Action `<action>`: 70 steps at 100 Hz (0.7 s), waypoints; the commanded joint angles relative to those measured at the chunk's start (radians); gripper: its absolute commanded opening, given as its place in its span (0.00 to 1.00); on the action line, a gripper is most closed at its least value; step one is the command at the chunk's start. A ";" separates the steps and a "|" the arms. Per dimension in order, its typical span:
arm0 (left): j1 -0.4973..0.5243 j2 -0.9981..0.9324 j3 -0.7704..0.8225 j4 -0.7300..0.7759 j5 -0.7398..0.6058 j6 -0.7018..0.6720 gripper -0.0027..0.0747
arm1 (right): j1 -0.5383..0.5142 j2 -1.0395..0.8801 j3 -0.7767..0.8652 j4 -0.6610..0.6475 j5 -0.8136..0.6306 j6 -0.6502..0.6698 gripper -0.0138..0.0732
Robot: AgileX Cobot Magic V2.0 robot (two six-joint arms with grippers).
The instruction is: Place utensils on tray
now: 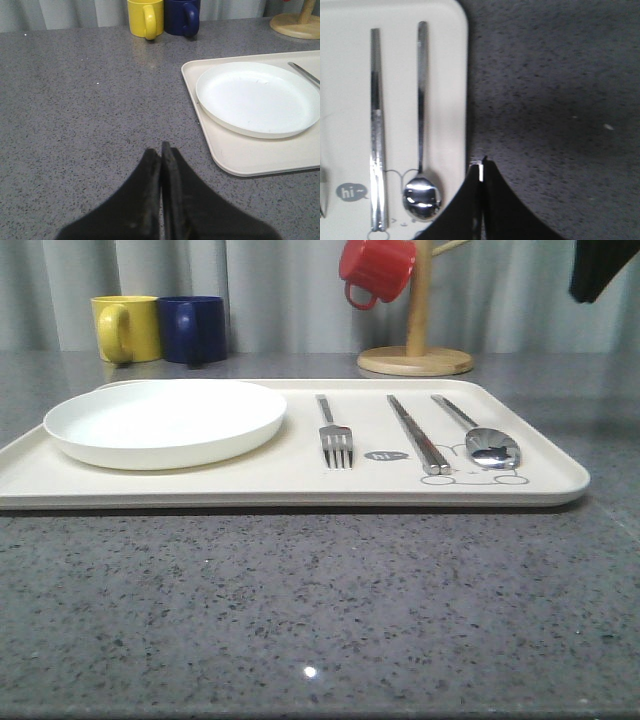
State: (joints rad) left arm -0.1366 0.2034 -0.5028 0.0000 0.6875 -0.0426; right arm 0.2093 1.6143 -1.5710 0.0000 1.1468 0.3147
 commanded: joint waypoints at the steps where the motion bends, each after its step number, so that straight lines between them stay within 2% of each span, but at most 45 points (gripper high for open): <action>1: -0.008 0.011 -0.024 -0.007 -0.071 -0.009 0.01 | -0.049 -0.077 -0.023 -0.047 0.009 -0.001 0.09; 43: -0.008 0.011 -0.024 -0.007 -0.071 -0.009 0.01 | -0.224 -0.233 0.135 -0.054 0.038 -0.039 0.09; 70: -0.008 0.011 -0.024 -0.007 -0.071 -0.009 0.01 | -0.263 -0.405 0.338 -0.053 -0.023 -0.039 0.09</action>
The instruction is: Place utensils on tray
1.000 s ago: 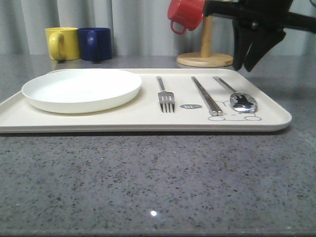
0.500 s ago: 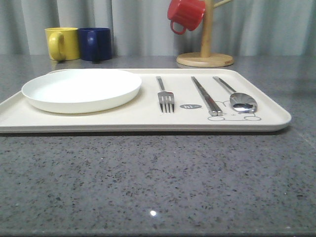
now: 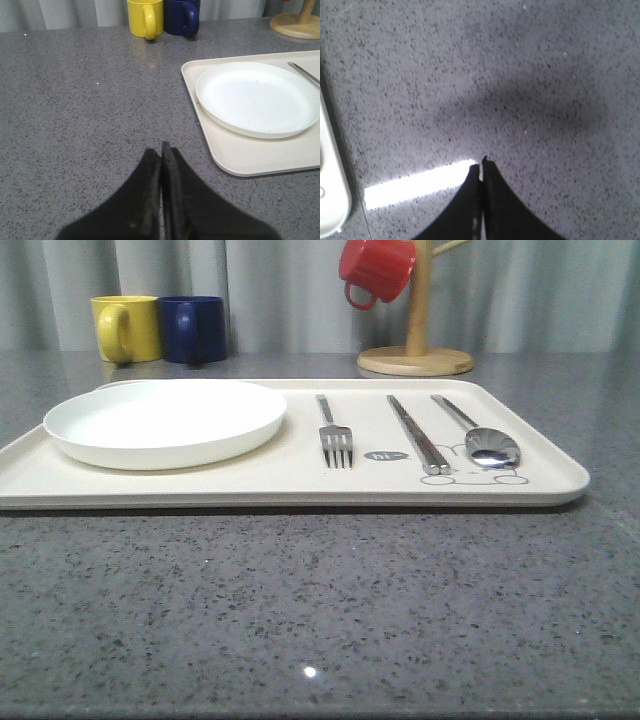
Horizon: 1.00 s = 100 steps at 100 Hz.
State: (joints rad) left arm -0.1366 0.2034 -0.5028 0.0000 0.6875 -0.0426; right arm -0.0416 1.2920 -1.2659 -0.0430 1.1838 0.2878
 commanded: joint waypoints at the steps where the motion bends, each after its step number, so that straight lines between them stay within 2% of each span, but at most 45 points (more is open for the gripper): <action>1: -0.008 0.011 -0.024 -0.007 -0.071 -0.009 0.01 | -0.013 -0.094 0.039 -0.010 -0.065 -0.012 0.09; 19: -0.008 0.011 -0.024 -0.007 -0.071 -0.009 0.01 | -0.023 -0.243 0.221 -0.014 -0.193 -0.012 0.09; 64: -0.008 0.011 -0.024 -0.007 -0.071 -0.009 0.01 | -0.023 -0.767 0.814 -0.014 -0.843 -0.012 0.08; 83: -0.008 0.011 -0.024 -0.007 -0.071 -0.009 0.01 | -0.023 -0.992 1.035 -0.015 -1.015 -0.012 0.08; 92: -0.008 0.011 -0.024 -0.007 -0.071 -0.009 0.01 | -0.023 -1.089 1.114 -0.037 -1.090 -0.012 0.08; 100: -0.008 0.011 -0.024 -0.007 -0.071 -0.009 0.01 | -0.022 -1.167 1.179 -0.108 -1.164 -0.029 0.08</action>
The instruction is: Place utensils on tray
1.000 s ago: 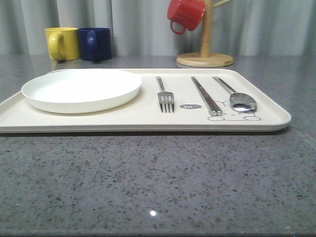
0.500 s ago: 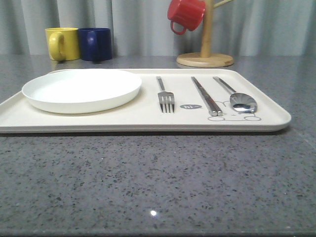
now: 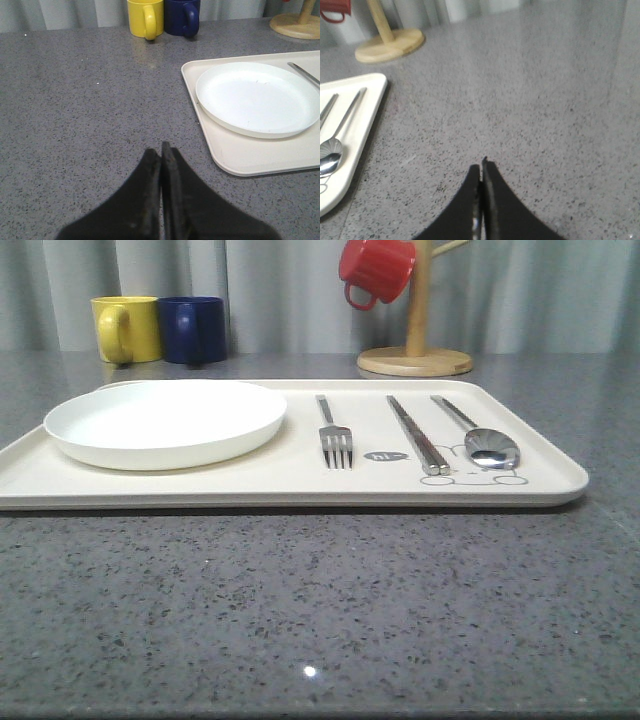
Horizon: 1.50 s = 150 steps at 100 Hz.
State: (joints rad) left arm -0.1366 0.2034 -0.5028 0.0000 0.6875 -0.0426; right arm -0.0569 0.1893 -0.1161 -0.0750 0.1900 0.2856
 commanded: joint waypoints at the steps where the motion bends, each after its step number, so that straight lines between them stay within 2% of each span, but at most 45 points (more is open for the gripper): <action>1: -0.008 0.011 -0.024 -0.007 -0.071 -0.009 0.01 | -0.006 -0.079 0.034 -0.084 -0.178 -0.035 0.08; 8: -0.008 0.011 -0.024 -0.007 -0.071 -0.009 0.01 | -0.006 -0.149 0.077 -0.132 -0.252 -0.051 0.08; 23: -0.008 0.011 -0.024 -0.007 -0.071 -0.009 0.01 | -0.006 -0.218 0.147 -0.095 -0.306 -0.051 0.08; 30: -0.008 0.011 -0.024 -0.007 -0.071 -0.009 0.01 | -0.006 -0.219 0.145 -0.075 -0.220 -0.051 0.08; 42: -0.008 0.011 -0.024 -0.007 -0.071 -0.009 0.01 | -0.006 -0.219 0.145 -0.075 -0.210 -0.058 0.08; 62: -0.008 0.011 -0.024 -0.007 -0.071 -0.009 0.01 | -0.004 -0.219 0.146 -0.015 -0.205 -0.203 0.08; 150: -0.008 0.011 -0.024 -0.007 -0.071 -0.009 0.01 | -0.004 -0.219 0.144 -0.006 -0.182 -0.203 0.08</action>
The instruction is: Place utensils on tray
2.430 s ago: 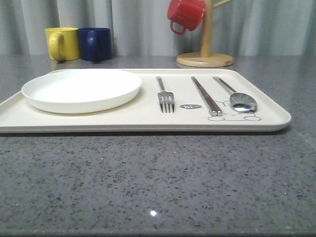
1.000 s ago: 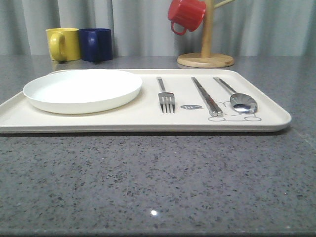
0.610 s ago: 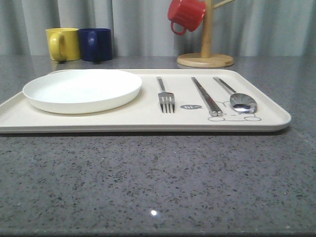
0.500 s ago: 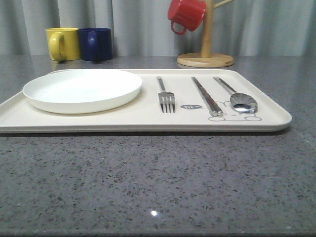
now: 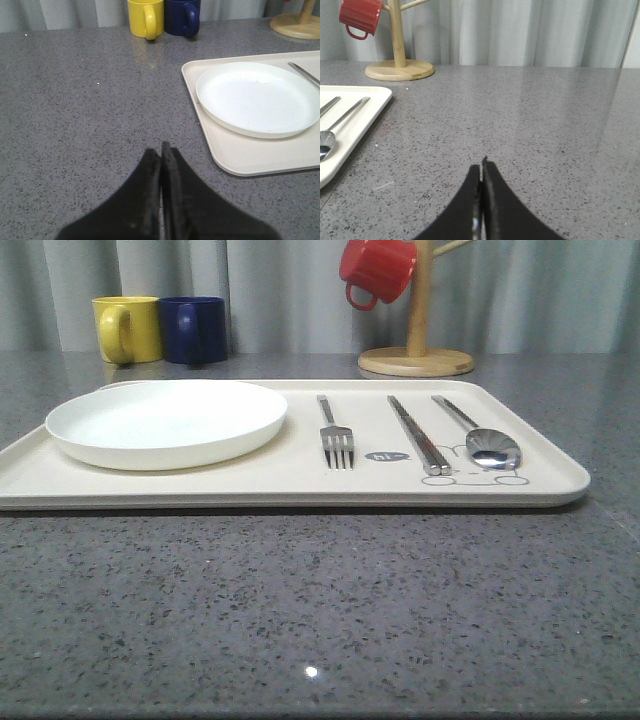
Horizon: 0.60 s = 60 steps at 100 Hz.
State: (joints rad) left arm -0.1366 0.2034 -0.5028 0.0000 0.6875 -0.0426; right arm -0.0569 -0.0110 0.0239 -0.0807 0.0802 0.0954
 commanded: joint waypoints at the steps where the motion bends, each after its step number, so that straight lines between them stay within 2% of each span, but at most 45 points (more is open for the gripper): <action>1: -0.008 0.011 -0.024 -0.007 -0.071 -0.009 0.01 | -0.004 -0.018 0.004 -0.001 -0.072 -0.012 0.08; 27: 0.001 0.011 -0.011 0.016 -0.094 -0.009 0.01 | -0.004 -0.018 0.004 -0.001 -0.072 -0.012 0.08; 34: 0.023 0.009 0.032 0.047 -0.185 -0.009 0.01 | -0.004 -0.018 0.004 -0.001 -0.072 -0.012 0.08; 46: 0.088 -0.029 0.181 0.050 -0.478 -0.032 0.01 | -0.004 -0.018 0.004 -0.001 -0.072 -0.012 0.08; 51: 0.112 -0.067 0.247 0.050 -0.539 -0.044 0.01 | -0.004 -0.018 0.004 -0.001 -0.071 -0.012 0.08; 60: 0.135 -0.140 0.352 0.050 -0.555 -0.055 0.01 | -0.004 -0.018 0.004 -0.001 -0.071 -0.012 0.08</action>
State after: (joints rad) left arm -0.0210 0.1084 -0.2139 0.0469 0.2674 -0.0745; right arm -0.0569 -0.0110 0.0239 -0.0807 0.0802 0.0929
